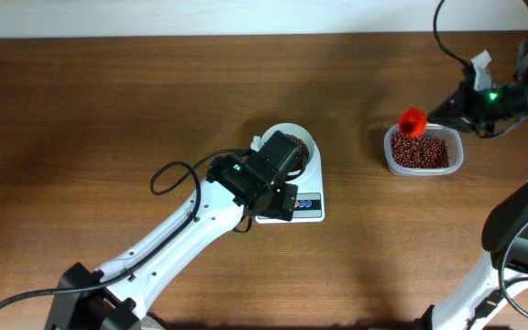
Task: Scoop item into bowl and weigh 50g on scale
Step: 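Move the scoop to the bean tub and scoop beans with the right gripper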
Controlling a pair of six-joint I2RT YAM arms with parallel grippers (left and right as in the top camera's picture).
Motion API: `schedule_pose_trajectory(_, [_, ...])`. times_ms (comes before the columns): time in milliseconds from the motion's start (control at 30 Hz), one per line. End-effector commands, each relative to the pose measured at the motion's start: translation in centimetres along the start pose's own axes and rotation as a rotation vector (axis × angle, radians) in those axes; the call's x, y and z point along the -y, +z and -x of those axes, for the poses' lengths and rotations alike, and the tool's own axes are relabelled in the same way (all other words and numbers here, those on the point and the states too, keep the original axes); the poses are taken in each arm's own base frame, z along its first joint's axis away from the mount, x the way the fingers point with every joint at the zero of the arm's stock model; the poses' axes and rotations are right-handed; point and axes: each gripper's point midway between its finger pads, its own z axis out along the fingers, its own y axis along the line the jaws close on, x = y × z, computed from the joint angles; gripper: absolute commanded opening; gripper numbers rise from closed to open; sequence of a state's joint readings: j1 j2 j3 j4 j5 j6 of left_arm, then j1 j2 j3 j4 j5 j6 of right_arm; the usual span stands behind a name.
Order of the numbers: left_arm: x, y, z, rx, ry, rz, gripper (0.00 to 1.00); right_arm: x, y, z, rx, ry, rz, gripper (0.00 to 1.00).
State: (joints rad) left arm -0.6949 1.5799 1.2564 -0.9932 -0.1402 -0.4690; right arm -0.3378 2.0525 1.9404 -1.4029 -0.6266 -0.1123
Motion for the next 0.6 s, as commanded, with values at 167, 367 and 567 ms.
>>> schedule_pose_trajectory(167, [-0.3, 0.1, -0.1, 0.005, -0.002, 0.017, 0.99, 1.8, -1.8, 0.3, 0.033, -0.053, -0.220, 0.04])
schedule_pose_trajectory(367, [-0.3, 0.1, -0.1, 0.005, -0.002, 0.017, 0.99, 4.5, -2.1, 0.1, 0.005, -0.059, -0.676, 0.04])
schedule_pose_trajectory(567, [-0.3, 0.1, -0.1, 0.005, -0.002, 0.017, 0.99, 3.3, -2.6, 1.3, 0.036, -0.201, -0.951, 0.04])
